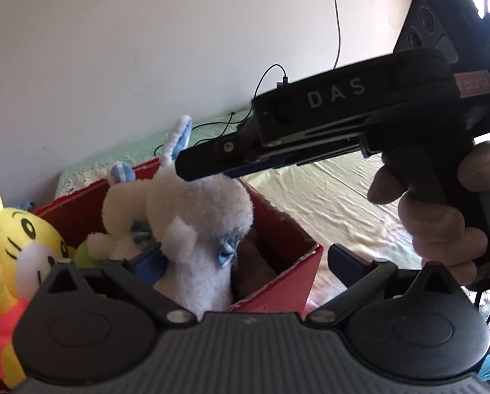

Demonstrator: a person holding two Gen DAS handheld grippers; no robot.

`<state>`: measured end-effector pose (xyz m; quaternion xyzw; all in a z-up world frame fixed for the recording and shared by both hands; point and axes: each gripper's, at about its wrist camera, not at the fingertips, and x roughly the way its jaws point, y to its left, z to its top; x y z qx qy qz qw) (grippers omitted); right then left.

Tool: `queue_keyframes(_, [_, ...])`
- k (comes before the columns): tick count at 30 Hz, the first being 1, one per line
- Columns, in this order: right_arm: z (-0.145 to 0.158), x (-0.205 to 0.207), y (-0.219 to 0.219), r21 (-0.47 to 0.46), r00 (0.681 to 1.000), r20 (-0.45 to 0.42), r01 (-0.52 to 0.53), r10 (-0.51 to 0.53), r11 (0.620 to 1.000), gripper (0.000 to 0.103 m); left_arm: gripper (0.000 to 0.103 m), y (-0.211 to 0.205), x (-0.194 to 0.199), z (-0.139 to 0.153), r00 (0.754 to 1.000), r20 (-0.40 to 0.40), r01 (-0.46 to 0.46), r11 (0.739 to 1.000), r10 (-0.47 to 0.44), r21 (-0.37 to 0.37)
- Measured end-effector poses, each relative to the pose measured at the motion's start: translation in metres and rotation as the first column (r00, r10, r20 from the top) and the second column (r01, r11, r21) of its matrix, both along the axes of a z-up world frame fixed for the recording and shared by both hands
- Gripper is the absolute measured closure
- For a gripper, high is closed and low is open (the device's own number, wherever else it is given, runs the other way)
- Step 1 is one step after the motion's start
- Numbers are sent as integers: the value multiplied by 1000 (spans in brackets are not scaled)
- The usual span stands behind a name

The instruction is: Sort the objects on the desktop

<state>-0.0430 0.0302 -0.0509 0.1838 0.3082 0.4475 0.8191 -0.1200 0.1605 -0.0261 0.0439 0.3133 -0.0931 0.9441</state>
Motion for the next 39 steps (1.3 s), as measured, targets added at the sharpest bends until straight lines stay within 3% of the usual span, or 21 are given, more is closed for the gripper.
queue_keyframes(5, [-3,0,-11,-71,999,-27,44,-46,997,62,2,-14,14,7,998,2,55,997,-55,-58])
queue_keyframes(8, [-5,-3,-11,-104,999,-20,44,-46,994,62,2,-20,15,1,998,2,56,997,-56,-55])
queue_keyframes(15, [-8,-3,23,-228,998,58,42,-30,973,63,2,-14,7,1,999,-20,31,998,-32,-55])
queue_keyframes(22, [-7,0,18,-269,999,30,20,-12,963,62,2,-13,6,6,999,-29,29,994,-32,-109])
queue_keyframes(27, [1,-1,11,-228,998,39,56,-48,972,57,2,-10,15,12,1000,-13,9,997,-10,-79])
queue_keyframes(30, [5,-3,7,-221,994,62,100,-89,970,50,2,0,21,19,1000,5,-21,994,22,-106])
queue_keyframes(33, [5,-6,3,-215,991,72,126,-113,969,50,2,14,25,21,997,-2,-80,987,81,-141])
queue_keyframes(39, [10,-13,1,-201,986,91,159,-143,967,51,2,45,31,33,968,-55,-253,948,247,-195])
